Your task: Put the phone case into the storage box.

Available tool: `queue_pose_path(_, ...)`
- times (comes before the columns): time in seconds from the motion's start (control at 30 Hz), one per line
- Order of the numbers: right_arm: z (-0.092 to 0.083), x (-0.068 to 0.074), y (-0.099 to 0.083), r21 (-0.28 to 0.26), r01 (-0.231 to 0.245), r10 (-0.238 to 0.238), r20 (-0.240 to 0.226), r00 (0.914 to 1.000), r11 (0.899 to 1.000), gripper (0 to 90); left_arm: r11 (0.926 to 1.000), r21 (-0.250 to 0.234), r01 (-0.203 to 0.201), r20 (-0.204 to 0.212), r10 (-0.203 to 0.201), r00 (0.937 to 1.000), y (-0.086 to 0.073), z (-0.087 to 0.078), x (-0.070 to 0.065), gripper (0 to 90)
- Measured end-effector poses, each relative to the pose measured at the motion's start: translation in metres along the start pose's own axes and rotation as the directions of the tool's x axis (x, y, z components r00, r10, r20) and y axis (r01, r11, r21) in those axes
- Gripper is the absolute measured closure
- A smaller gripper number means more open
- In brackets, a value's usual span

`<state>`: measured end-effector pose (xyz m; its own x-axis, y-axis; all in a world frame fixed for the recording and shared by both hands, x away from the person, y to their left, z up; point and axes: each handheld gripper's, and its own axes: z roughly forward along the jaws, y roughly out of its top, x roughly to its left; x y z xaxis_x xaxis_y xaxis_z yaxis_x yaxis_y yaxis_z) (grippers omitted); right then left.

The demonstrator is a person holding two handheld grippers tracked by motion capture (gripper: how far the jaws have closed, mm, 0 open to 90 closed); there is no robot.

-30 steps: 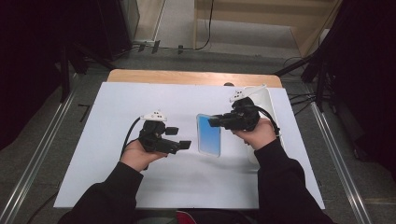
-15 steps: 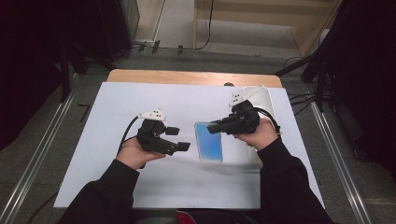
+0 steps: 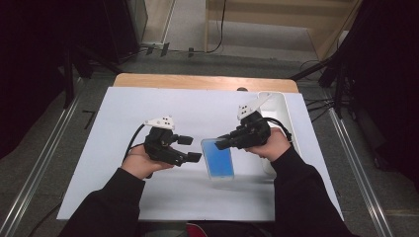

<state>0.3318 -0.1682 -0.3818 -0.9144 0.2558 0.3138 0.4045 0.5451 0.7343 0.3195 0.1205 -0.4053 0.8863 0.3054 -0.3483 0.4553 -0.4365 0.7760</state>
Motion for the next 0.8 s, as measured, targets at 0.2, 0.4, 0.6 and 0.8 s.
queue_pose_path(0.2,0.003,0.002,0.000,0.020,0.019,-0.019,-0.042,0.9989,1.000,77.1,0.9995,0.013,-0.029,0.027,0.028,0.9992,0.002,0.001,-0.005,24.2)
queue_pose_path(0.4,0.009,0.005,0.001,0.047,0.045,-0.041,-0.072,0.9966,0.998,77.2,0.9989,0.028,-0.038,0.053,0.037,0.9979,0.002,0.003,-0.007,26.3)
queue_pose_path(0.6,0.013,0.009,0.004,0.061,0.065,-0.059,-0.104,0.9928,0.996,77.1,0.9977,0.043,-0.052,0.064,0.050,0.9967,0.002,0.005,-0.009,32.5)
queue_pose_path(0.8,0.015,0.012,0.005,0.073,0.083,-0.073,-0.122,0.9898,0.994,77.1,0.9956,0.065,-0.067,0.084,0.062,0.9945,0.002,0.006,-0.013,41.6)
